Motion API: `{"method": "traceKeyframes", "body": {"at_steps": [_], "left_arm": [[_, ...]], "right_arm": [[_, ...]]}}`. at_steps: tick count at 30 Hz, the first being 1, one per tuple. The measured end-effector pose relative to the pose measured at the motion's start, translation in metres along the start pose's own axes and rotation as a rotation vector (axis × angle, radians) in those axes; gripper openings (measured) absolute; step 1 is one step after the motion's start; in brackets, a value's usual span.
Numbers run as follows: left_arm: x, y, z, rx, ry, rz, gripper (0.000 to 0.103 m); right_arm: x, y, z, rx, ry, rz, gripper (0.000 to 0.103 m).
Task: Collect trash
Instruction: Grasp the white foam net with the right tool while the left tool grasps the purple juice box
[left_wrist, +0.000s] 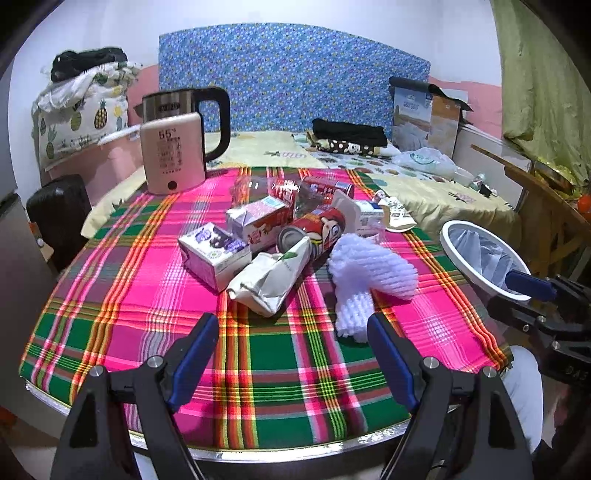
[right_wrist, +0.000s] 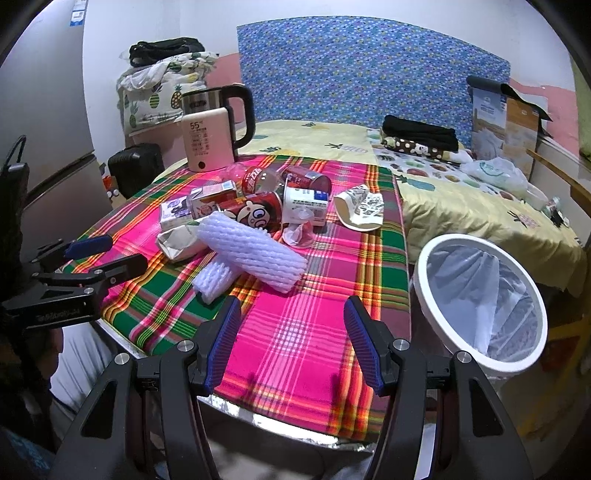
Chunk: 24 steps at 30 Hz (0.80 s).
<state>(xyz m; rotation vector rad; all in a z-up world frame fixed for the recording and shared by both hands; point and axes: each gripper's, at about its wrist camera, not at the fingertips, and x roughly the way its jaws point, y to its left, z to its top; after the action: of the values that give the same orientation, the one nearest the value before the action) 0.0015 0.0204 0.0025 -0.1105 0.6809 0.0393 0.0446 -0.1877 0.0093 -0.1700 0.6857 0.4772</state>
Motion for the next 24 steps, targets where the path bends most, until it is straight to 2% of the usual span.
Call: {"method": "traceKeyframes", "body": {"at_steps": [6,14,24], "left_arm": [[0.015,0.024,0.006,-0.052,0.014,0.012,0.084],[0.039,0.059,0.021,-0.107,0.016,0.066,0.084],[0.074,0.072,0.04,-0.175,0.039,0.055,0.084]], "right_arm": [[0.017,0.005,0.009,-0.031,0.005,0.026,0.059],[0.049,0.013,0.022,-0.091,0.02,0.068,0.059],[0.078,0.012,0.03,-0.137,0.066,0.125,0.059]]}}
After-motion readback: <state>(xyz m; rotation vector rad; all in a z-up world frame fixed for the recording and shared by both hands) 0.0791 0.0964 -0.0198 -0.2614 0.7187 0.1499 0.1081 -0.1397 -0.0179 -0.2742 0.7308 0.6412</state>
